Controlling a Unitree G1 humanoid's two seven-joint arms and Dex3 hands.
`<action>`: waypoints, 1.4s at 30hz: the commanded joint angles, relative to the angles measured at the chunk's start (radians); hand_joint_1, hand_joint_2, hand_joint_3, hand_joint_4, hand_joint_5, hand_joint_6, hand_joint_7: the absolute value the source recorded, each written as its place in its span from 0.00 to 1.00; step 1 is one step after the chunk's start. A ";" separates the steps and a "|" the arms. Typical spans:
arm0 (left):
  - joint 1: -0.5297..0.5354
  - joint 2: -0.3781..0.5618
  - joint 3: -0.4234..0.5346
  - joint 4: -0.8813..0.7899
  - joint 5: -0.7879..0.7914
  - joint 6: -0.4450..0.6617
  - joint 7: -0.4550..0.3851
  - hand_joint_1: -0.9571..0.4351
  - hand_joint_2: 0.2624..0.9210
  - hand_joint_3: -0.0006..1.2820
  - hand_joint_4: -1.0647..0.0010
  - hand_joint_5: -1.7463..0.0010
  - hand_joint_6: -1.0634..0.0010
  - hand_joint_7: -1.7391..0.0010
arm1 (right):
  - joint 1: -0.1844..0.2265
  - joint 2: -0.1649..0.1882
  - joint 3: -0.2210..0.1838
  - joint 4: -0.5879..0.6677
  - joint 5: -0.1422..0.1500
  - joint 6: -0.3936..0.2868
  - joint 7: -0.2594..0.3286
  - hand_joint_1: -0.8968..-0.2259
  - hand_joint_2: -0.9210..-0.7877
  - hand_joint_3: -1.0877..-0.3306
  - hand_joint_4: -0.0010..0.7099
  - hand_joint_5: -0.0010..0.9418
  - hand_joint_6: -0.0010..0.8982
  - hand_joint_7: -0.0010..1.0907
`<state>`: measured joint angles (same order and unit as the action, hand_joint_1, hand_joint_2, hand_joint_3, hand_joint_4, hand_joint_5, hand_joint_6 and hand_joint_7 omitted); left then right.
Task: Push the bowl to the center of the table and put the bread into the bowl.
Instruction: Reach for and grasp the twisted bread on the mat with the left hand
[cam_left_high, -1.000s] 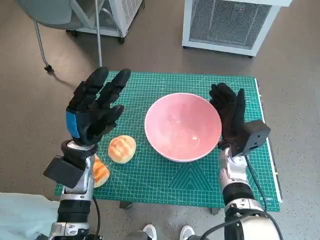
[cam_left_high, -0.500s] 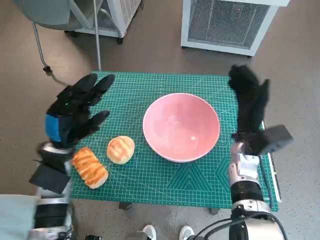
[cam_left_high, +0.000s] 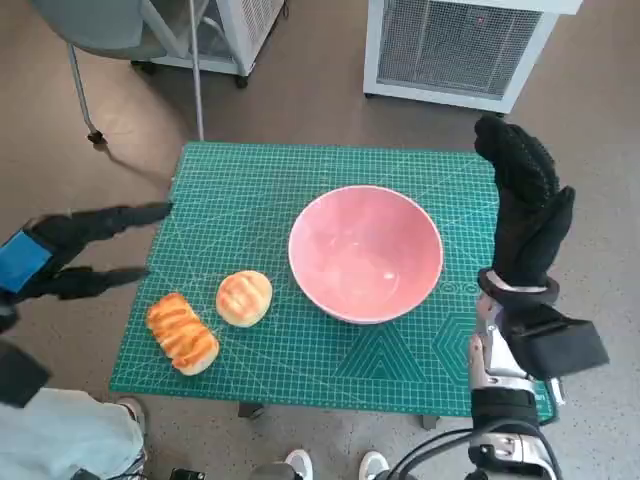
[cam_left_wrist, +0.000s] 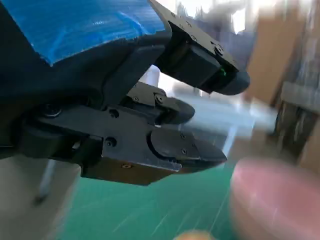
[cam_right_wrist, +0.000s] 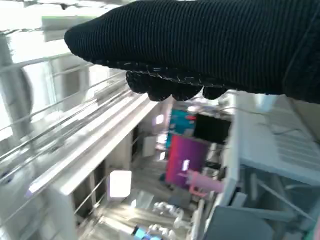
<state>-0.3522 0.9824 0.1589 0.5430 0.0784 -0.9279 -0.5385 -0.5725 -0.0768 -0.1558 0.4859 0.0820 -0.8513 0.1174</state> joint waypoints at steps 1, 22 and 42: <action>0.002 0.062 -0.033 0.005 0.001 -0.020 -0.067 0.53 0.99 0.06 0.62 1.00 0.48 1.00 | 0.035 0.000 0.020 -0.046 -0.016 0.039 -0.007 0.71 0.00 0.56 0.49 0.01 0.00 0.71; 0.052 0.093 -0.108 -0.118 0.205 0.028 -0.065 0.52 0.91 0.01 0.69 1.00 0.54 1.00 | 0.034 -0.015 0.047 -0.091 0.017 0.105 0.022 0.72 0.00 0.56 0.50 0.01 0.00 0.73; -0.004 0.032 -0.252 -0.117 0.453 0.072 0.050 0.51 0.82 0.00 0.68 1.00 0.53 1.00 | 0.069 -0.029 0.041 -0.149 0.050 0.151 0.041 0.70 0.00 0.56 0.49 0.01 0.00 0.73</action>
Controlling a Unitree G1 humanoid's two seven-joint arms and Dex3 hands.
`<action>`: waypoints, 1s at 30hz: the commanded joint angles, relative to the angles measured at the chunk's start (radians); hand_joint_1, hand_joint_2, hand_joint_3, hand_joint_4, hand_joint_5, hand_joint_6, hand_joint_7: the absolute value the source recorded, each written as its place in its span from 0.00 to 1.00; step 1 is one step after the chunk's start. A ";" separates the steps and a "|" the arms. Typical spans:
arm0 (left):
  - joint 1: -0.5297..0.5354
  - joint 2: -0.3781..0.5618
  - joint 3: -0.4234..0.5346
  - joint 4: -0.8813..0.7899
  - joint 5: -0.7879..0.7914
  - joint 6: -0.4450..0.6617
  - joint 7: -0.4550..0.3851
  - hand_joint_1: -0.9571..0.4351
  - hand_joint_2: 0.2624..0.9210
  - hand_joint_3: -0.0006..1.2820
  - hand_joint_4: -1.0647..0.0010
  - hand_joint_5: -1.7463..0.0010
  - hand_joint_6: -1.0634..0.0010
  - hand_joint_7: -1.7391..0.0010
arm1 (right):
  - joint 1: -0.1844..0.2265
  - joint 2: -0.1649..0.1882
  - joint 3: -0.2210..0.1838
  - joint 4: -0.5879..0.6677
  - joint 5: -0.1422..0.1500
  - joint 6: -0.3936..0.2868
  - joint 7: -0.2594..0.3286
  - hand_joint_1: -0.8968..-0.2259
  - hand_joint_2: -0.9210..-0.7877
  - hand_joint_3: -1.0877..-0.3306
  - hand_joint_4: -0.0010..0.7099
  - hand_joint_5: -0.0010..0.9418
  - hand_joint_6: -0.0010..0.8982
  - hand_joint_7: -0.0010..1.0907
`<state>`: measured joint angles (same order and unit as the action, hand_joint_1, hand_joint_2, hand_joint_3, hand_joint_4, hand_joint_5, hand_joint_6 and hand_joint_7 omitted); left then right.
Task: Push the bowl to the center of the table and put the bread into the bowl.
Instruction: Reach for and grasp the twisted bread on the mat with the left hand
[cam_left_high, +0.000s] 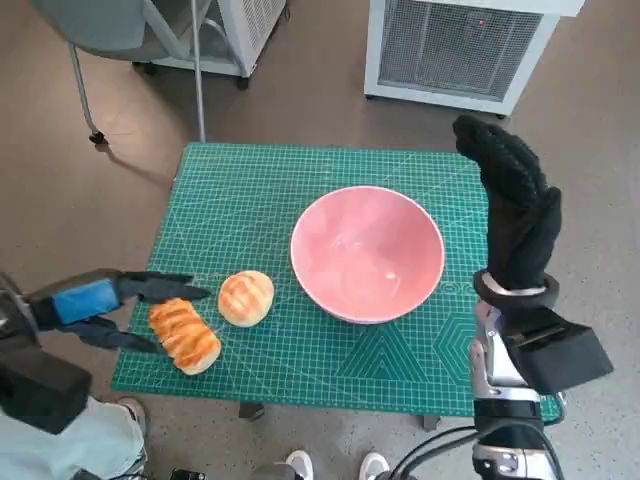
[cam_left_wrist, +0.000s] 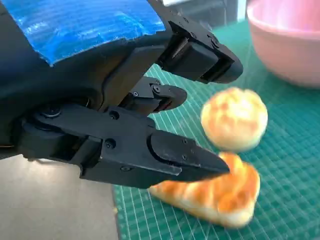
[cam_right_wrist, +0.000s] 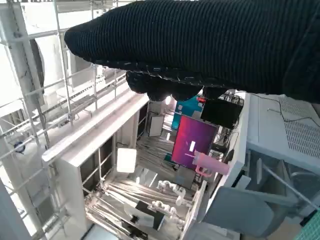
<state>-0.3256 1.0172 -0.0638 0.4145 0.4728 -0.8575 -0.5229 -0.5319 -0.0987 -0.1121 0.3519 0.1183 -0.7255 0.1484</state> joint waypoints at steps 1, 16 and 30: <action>-0.037 -0.005 -0.039 0.019 0.074 -0.001 0.044 0.51 0.82 0.00 0.68 1.00 0.53 1.00 | 0.031 -0.008 -0.003 -0.019 0.014 0.028 0.009 0.70 0.00 0.56 0.49 0.01 0.00 0.73; -0.086 -0.029 -0.156 0.069 0.248 0.032 0.144 0.56 0.80 0.00 0.72 1.00 0.56 1.00 | 0.047 -0.015 -0.004 -0.041 0.000 0.027 0.001 0.71 0.00 0.55 0.47 0.00 0.00 0.73; -0.129 -0.074 -0.265 0.188 0.344 0.056 0.279 0.66 0.94 0.04 0.50 0.95 0.44 0.96 | 0.052 -0.012 -0.005 -0.044 0.002 0.025 -0.001 0.72 0.00 0.55 0.46 0.00 0.00 0.73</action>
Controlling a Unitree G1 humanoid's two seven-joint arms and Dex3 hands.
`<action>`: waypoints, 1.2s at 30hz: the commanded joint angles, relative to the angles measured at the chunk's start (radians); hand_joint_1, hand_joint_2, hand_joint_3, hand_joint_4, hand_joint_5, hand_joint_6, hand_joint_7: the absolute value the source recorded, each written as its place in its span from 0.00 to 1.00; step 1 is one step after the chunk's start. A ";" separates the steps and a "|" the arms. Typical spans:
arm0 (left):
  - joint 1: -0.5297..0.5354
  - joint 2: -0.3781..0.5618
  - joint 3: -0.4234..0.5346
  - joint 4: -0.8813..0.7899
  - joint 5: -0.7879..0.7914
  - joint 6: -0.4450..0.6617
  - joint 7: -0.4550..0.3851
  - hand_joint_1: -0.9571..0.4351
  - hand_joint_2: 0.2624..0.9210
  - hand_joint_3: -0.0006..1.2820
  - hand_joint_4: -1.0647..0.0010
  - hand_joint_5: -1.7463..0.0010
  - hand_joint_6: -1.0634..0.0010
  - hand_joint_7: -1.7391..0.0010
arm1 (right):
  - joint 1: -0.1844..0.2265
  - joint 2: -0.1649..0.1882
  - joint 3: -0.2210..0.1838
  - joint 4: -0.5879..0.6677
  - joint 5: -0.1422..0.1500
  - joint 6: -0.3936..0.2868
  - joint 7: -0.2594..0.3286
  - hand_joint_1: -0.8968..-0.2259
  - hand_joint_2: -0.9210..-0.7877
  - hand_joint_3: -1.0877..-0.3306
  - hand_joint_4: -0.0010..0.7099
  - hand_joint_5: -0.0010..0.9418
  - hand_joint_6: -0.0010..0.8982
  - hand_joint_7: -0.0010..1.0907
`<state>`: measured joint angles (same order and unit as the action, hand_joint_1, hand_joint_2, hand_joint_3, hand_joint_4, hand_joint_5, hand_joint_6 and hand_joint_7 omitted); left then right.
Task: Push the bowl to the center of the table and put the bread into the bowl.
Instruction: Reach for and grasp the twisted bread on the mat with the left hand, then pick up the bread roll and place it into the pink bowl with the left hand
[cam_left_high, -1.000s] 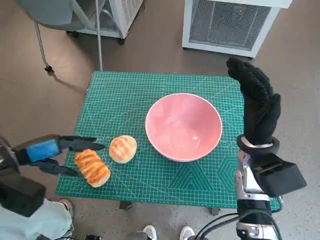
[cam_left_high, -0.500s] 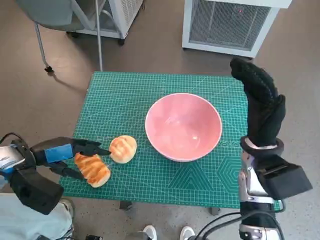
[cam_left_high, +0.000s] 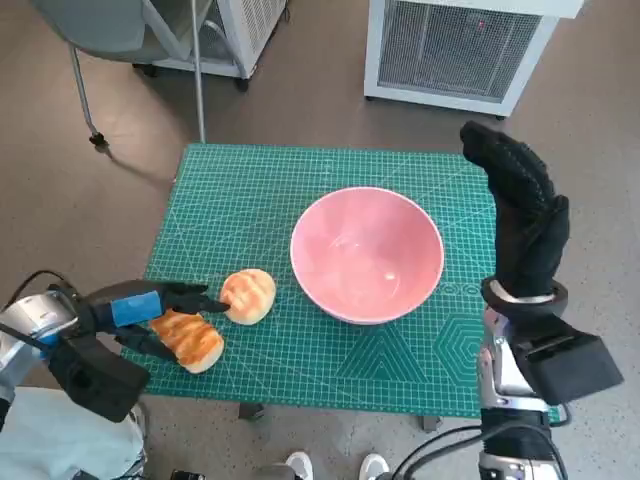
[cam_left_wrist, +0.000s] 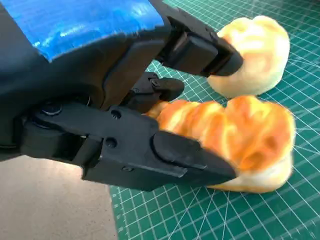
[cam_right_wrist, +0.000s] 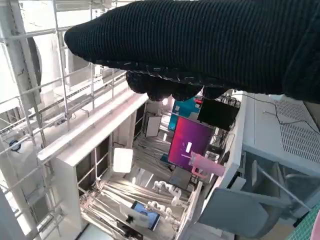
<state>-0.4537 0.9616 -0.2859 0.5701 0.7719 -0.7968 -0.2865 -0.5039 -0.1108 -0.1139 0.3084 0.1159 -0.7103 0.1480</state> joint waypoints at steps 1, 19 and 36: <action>-0.006 -0.018 -0.050 0.039 0.057 -0.011 0.063 0.67 0.96 0.04 0.46 0.94 0.41 0.95 | 0.024 0.000 -0.004 -0.002 0.004 0.011 -0.001 0.72 0.00 0.55 0.46 0.00 0.00 0.73; -0.047 0.095 0.053 -0.072 -0.185 -0.135 0.054 0.69 1.00 0.10 0.53 0.26 0.37 0.32 | 0.019 0.010 -0.001 0.006 0.009 0.015 -0.004 0.72 0.00 0.55 0.46 0.00 0.00 0.72; -0.154 0.054 0.289 -0.382 -0.447 0.036 -0.012 0.69 1.00 0.10 0.48 0.30 0.40 0.29 | -0.007 0.006 -0.006 0.045 0.030 0.006 0.013 0.71 0.00 0.55 0.47 0.00 0.00 0.72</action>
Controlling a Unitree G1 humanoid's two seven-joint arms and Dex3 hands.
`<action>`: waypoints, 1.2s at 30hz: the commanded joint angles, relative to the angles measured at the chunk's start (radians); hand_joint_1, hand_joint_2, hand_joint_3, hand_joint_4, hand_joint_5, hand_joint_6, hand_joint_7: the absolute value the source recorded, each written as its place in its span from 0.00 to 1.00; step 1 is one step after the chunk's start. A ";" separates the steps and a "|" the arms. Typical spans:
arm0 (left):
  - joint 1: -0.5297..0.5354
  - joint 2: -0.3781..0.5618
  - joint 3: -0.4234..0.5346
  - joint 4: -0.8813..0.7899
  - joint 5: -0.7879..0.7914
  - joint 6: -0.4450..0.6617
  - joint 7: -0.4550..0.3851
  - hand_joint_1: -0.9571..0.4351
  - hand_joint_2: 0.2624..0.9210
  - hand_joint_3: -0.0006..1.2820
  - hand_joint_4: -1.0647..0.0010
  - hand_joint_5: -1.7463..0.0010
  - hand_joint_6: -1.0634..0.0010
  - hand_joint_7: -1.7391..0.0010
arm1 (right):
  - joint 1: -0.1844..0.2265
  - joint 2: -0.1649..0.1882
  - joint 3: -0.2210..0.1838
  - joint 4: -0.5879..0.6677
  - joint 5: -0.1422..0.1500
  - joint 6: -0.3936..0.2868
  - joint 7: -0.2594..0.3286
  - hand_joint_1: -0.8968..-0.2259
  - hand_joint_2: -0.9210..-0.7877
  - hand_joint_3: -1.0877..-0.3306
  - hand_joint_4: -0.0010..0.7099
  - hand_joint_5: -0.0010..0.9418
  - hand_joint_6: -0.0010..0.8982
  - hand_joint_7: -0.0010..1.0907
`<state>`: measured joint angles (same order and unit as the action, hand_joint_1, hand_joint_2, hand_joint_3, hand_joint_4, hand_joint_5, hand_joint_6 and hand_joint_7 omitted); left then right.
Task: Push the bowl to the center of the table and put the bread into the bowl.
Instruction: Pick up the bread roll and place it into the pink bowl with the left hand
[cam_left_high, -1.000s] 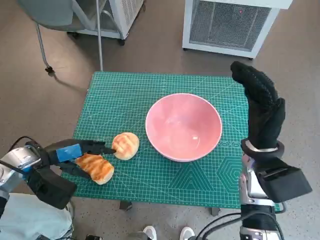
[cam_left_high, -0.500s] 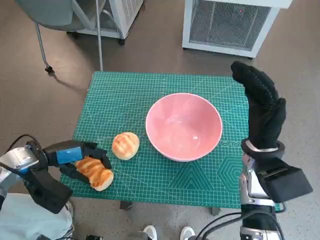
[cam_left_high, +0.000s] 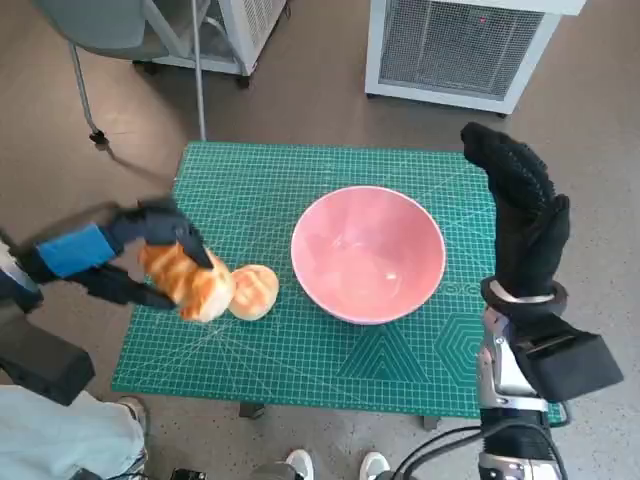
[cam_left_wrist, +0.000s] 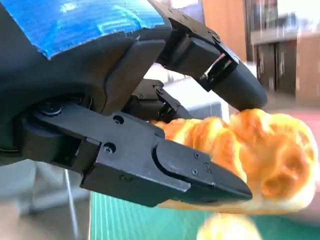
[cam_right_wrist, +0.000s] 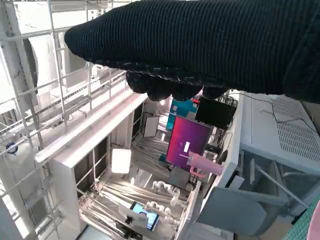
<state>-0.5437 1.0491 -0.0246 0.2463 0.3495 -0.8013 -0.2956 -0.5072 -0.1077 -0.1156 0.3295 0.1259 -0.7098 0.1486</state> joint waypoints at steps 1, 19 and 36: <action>-0.088 -0.052 0.026 -0.065 -0.024 0.049 0.003 0.69 1.00 0.10 0.48 0.31 0.40 0.28 | -0.005 0.003 -0.003 0.026 0.022 0.006 0.014 0.72 0.00 0.55 0.47 0.00 0.00 0.72; -0.505 -0.457 -0.244 0.201 0.233 0.063 0.060 0.69 1.00 0.08 0.46 0.32 0.37 0.30 | 0.013 -0.004 0.003 0.010 0.037 0.005 0.040 0.71 0.00 0.56 0.48 0.01 0.00 0.72; -0.635 -0.626 -0.477 0.579 0.504 0.052 0.258 0.69 1.00 0.06 0.42 0.37 0.34 0.29 | 0.068 -0.017 -0.008 -0.055 0.029 0.007 0.039 0.73 0.00 0.54 0.47 0.01 0.00 0.70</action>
<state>-1.1416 0.4326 -0.4741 0.7874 0.8272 -0.7459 -0.0786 -0.4720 -0.1177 -0.1185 0.2843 0.1553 -0.7133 0.1846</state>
